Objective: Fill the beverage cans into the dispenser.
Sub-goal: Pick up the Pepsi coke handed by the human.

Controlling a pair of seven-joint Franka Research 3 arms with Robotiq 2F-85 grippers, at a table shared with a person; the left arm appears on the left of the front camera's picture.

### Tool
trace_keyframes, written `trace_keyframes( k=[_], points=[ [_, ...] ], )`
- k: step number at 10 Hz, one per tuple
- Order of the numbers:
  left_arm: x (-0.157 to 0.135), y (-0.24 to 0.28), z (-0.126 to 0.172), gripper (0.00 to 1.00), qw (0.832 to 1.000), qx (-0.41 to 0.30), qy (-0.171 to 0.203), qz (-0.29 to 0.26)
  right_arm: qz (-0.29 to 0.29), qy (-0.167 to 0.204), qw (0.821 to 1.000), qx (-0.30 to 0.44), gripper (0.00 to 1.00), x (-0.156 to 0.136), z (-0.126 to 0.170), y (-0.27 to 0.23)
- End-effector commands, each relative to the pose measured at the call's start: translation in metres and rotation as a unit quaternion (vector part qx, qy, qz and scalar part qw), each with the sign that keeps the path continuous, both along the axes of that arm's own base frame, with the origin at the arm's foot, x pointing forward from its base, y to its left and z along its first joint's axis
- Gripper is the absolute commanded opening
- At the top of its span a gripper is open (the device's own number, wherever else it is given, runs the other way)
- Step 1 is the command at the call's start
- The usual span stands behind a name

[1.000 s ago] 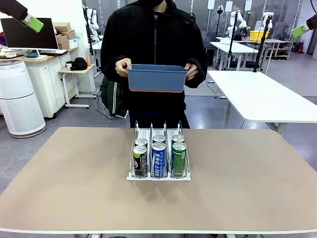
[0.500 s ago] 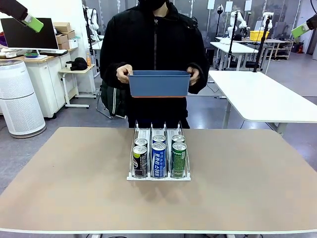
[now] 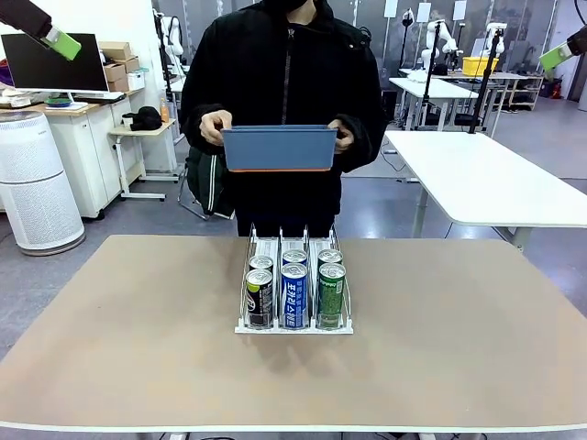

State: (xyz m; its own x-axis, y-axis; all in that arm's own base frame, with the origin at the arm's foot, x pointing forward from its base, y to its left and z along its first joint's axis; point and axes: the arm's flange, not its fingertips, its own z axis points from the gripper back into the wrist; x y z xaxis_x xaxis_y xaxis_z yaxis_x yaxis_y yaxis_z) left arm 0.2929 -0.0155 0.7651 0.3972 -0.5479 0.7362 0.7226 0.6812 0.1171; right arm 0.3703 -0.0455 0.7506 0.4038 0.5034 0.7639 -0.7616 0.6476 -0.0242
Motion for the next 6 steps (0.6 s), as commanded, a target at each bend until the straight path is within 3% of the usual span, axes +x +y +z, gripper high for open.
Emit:
trace_keyframes(
  k=[1, 6],
  points=[
    [0.0010, 0.0006, -0.0025, 1.00, 1.000, -0.001, 0.002, 0.000, 0.001, 0.004, 1.000, 0.003, 1.00, 0.0001, 0.0008, 0.0016],
    [0.0010, 0.0006, -0.0025, 1.00, 1.000, -0.001, 0.002, 0.000, 0.001, 0.004, 1.000, 0.003, 1.00, 0.0001, 0.0008, 0.0016]
  ],
)
